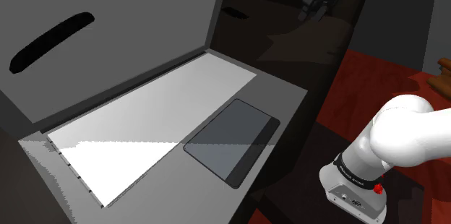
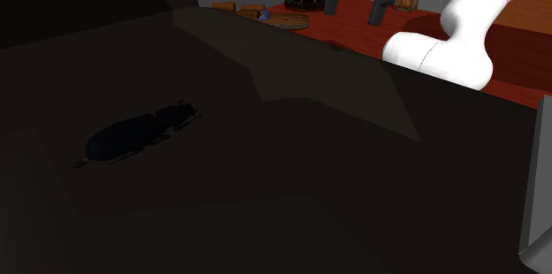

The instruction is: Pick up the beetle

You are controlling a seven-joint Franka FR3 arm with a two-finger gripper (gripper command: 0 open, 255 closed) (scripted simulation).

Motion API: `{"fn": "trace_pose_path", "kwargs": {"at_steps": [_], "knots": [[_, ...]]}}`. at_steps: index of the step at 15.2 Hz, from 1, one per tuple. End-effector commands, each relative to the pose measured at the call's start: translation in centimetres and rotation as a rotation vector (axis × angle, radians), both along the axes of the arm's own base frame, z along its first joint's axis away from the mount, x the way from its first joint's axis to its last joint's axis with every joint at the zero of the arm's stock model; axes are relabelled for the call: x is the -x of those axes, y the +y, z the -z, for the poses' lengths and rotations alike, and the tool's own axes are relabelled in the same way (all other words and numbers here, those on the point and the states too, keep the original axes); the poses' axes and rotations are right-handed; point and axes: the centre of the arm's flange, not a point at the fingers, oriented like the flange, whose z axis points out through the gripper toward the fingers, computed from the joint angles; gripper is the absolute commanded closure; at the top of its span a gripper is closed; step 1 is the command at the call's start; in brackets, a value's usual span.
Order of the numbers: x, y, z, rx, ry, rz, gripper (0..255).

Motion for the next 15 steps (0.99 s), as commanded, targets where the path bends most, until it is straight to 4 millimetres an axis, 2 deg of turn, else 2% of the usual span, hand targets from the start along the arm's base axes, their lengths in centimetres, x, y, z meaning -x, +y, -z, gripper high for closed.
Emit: {"fn": "trace_pose_path", "kwargs": {"at_steps": [1,15], "knots": [[0.0,0.0,0.0,0.0,0.0,0.0,0],[-19.5,-1.4,1.0,0.04,0.07,-0.111,0]]}}
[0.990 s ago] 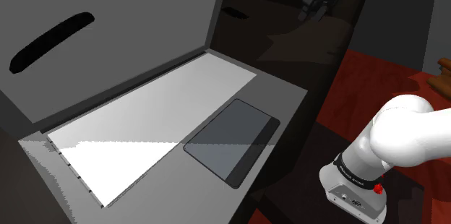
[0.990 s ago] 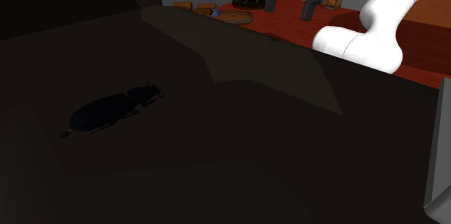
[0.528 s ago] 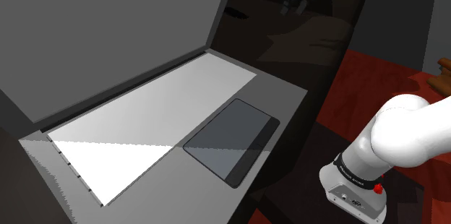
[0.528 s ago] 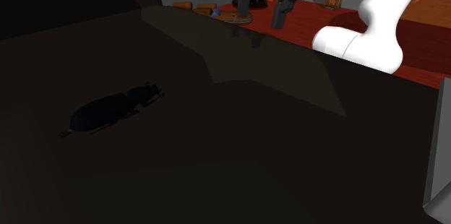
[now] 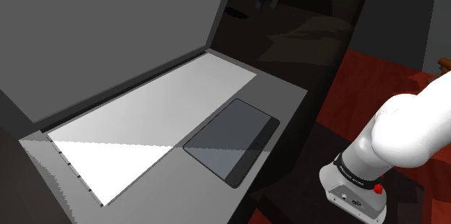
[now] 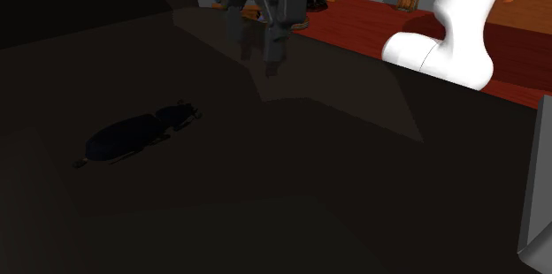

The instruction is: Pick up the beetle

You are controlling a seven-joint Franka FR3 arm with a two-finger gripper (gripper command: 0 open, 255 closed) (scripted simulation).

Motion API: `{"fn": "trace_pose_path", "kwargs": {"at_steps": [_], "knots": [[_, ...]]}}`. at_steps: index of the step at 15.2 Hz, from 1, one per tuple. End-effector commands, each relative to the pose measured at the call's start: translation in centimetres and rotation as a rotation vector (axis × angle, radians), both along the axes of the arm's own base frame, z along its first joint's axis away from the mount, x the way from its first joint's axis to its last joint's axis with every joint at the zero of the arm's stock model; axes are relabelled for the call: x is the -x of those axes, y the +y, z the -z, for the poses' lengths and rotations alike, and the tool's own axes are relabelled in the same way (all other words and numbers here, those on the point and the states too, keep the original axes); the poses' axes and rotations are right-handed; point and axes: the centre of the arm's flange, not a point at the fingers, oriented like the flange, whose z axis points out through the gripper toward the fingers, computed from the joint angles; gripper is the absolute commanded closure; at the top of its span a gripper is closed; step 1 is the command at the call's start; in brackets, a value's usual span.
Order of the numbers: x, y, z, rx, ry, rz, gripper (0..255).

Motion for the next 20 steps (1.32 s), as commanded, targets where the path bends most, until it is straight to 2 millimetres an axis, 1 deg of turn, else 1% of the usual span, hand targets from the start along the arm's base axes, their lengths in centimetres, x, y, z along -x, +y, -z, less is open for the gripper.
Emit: {"fn": "trace_pose_path", "kwargs": {"at_steps": [1,9,10,17,19,20], "knots": [[-2.7,-0.1,0.4,0.006,0.01,-0.017,0],[-13.9,0.1,1.6,0.029,0.05,-0.08,0],[-14.8,0.2,1.8,0.031,0.053,-0.085,0],[-14.8,0.2,5.4,0.031,0.053,-0.085,0],[-14.8,0.2,5.8,0.031,0.053,-0.085,0],[-14.7,0.2,5.8,0.031,0.053,-0.085,255]]}}
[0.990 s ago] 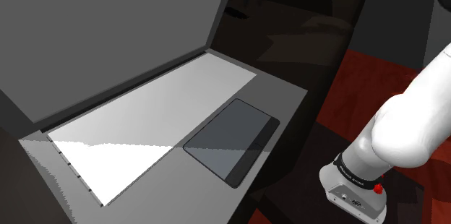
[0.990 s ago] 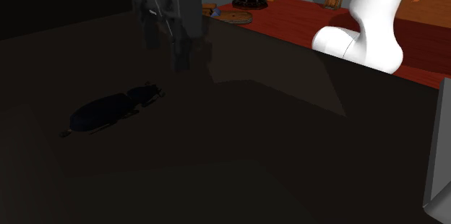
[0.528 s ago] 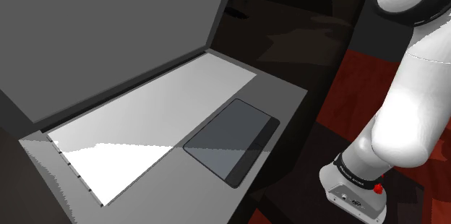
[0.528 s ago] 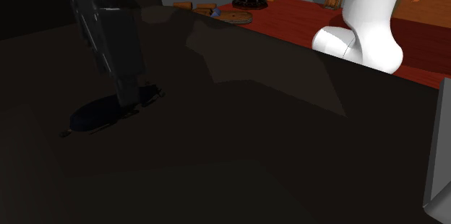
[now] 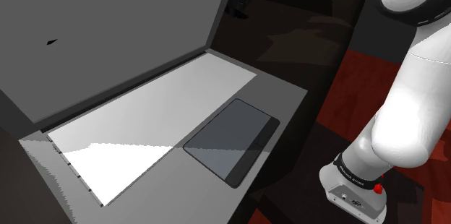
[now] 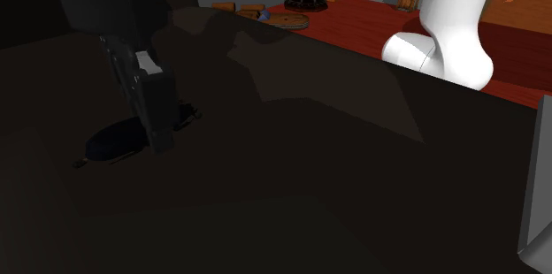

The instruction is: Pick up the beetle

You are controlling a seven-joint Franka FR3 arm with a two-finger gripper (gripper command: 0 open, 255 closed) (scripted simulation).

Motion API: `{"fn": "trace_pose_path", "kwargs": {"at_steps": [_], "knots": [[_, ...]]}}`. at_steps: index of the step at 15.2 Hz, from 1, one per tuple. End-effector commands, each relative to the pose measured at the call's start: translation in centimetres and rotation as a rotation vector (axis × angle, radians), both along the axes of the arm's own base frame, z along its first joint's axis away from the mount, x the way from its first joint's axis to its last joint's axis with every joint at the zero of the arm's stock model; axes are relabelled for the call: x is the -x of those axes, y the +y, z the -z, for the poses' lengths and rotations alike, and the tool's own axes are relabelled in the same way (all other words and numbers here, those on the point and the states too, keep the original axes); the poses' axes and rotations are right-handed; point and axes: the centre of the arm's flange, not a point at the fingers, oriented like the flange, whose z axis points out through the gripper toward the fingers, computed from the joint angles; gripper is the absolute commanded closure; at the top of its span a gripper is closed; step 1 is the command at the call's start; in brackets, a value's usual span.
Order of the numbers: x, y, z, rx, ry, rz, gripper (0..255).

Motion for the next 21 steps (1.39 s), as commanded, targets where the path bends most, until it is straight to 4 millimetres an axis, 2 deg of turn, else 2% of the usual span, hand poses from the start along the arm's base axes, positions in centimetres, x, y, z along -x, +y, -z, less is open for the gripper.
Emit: {"fn": "trace_pose_path", "kwargs": {"at_steps": [1,9,21], "knots": [[0.0,0.0,0.2,-0.001,0.001,-0.001,255],[0.0,0.0,0.2,-0.001,0.001,-0.001,255],[0.0,0.0,-6.2,-0.001,0.001,-0.001,255]]}}
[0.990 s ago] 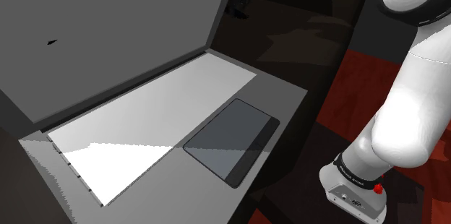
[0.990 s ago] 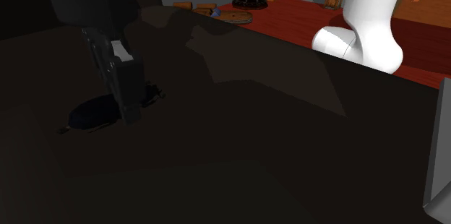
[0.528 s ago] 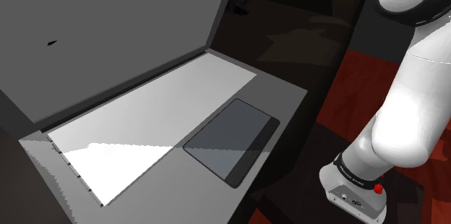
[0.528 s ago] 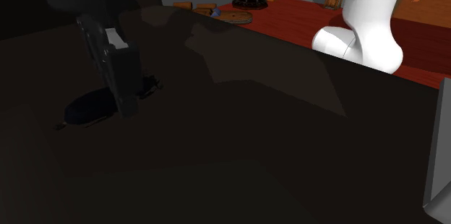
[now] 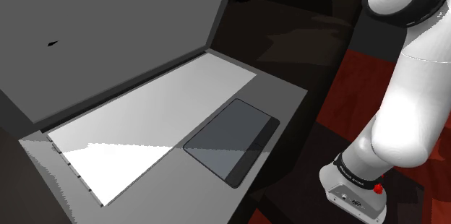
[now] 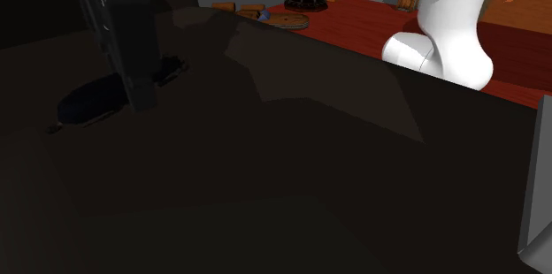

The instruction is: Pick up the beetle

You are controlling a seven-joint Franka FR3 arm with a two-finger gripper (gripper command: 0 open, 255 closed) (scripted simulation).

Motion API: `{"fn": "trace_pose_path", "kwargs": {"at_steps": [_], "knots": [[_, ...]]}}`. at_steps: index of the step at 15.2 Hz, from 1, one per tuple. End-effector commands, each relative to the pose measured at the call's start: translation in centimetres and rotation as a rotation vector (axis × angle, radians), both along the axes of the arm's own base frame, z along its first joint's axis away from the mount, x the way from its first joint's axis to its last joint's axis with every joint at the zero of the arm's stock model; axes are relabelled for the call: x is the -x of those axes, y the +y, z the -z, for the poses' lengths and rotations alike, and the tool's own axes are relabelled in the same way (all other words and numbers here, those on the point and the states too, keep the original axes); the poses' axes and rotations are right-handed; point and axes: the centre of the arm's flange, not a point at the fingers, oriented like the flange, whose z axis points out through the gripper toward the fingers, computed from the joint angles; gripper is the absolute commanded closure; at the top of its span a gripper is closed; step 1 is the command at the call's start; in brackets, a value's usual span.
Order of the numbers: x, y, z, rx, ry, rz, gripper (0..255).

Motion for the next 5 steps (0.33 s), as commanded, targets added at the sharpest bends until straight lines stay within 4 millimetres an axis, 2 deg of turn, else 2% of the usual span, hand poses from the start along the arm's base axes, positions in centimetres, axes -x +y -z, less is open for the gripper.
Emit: {"fn": "trace_pose_path", "kwargs": {"at_steps": [1,3,5], "knots": [[0.0,0.0,-1.1,0.0,0.001,0.0,255],[0.0,0.0,-2.2,0.0,0.001,0.0,255],[0.0,0.0,-2.2,0.0,0.001,0.0,255]]}}
